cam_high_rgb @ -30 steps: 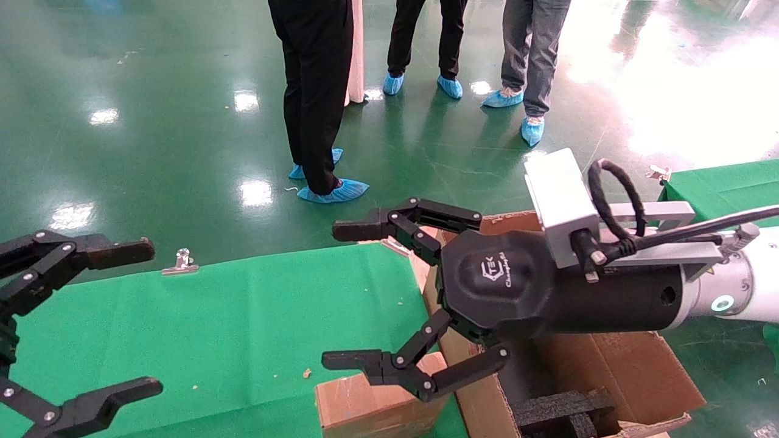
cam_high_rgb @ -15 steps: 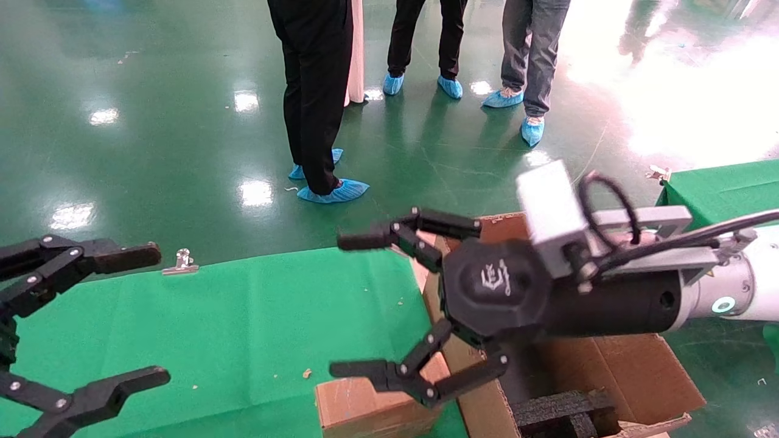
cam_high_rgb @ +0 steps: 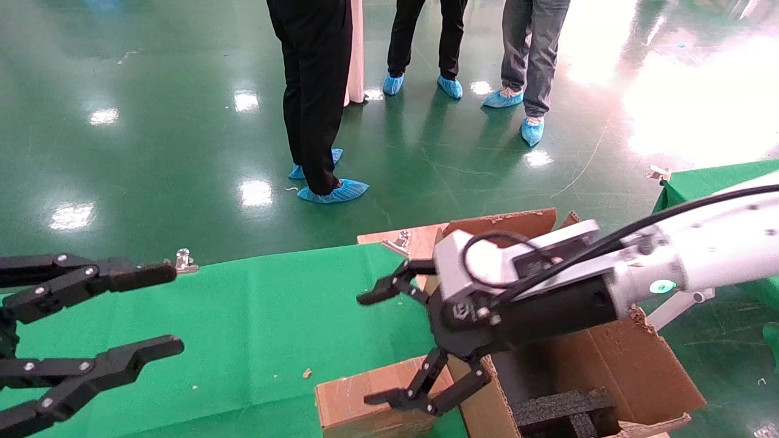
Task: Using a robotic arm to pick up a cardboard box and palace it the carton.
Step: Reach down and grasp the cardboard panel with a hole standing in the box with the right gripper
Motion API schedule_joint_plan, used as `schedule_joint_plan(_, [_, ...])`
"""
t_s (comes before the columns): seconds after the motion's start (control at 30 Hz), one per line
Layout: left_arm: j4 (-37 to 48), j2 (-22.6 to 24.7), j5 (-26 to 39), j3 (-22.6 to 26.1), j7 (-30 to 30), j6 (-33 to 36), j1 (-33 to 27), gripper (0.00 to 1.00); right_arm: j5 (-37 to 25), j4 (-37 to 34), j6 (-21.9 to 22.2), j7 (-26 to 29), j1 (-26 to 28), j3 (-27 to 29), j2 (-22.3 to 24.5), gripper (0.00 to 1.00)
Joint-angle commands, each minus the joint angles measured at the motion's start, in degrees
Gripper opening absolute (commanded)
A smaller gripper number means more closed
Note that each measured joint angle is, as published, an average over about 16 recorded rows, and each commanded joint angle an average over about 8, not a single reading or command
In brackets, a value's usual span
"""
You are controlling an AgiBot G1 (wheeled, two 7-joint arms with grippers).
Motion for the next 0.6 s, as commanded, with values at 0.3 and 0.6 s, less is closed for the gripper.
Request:
schedule_joint_plan(0.3, [0.0,-0.02,-0.03,0.04,0.02,-0.02,-0.01,0.0,-5.3,-5.73,-0.01,-2.54,9.08,-13.74,-4.76,1.0])
schedule_joint_plan(0.6, [0.0,-0.03,-0.05,0.08,0.04,-0.03,-0.02,0.0,-7.6,-12.37,0.12,-6.51,14.15,-22.73,-9.94,1.0])
